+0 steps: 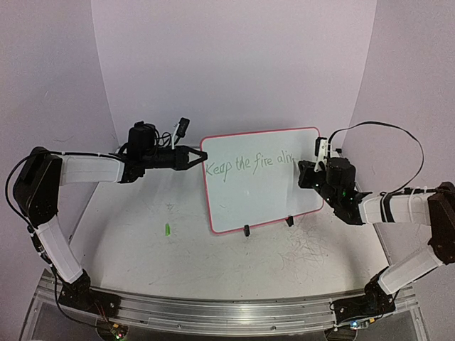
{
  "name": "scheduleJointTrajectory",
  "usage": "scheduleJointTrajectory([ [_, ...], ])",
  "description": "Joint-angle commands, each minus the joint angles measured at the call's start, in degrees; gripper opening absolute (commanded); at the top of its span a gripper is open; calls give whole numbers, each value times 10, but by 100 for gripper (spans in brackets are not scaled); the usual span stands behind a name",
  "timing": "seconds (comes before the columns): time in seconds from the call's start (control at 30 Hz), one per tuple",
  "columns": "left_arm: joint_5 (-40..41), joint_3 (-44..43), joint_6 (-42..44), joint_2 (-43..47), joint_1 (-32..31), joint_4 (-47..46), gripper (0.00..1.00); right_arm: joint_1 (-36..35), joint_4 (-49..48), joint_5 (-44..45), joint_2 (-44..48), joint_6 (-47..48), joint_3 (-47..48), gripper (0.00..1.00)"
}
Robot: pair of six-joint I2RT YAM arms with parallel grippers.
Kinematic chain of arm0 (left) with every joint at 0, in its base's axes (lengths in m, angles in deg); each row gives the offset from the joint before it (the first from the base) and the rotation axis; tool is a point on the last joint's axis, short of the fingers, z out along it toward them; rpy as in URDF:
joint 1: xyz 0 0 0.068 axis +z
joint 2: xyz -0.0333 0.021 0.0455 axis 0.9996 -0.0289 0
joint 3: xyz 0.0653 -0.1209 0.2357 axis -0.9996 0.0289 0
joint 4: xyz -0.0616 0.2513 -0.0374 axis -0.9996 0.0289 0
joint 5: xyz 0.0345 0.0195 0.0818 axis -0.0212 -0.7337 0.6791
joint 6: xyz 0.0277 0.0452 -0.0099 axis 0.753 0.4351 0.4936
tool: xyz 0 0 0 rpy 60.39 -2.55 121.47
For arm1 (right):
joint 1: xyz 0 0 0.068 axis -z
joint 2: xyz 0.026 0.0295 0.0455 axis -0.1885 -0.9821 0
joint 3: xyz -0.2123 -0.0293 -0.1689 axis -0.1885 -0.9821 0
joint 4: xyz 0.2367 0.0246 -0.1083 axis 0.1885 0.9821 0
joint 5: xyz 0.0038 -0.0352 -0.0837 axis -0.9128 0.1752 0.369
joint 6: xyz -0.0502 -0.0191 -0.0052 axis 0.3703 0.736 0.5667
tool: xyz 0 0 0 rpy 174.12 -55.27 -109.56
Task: Write a sentence on the whiteboard
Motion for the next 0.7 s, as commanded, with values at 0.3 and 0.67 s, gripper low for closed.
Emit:
scheduleJointTrajectory([
  [0.3, -2, -24, 40, 22, -12, 13, 0, 12, -12, 6, -11, -11, 0, 0],
  [0.67, -2, -24, 40, 22, -12, 13, 0, 21, -23, 4, -10, -5, 5, 0],
])
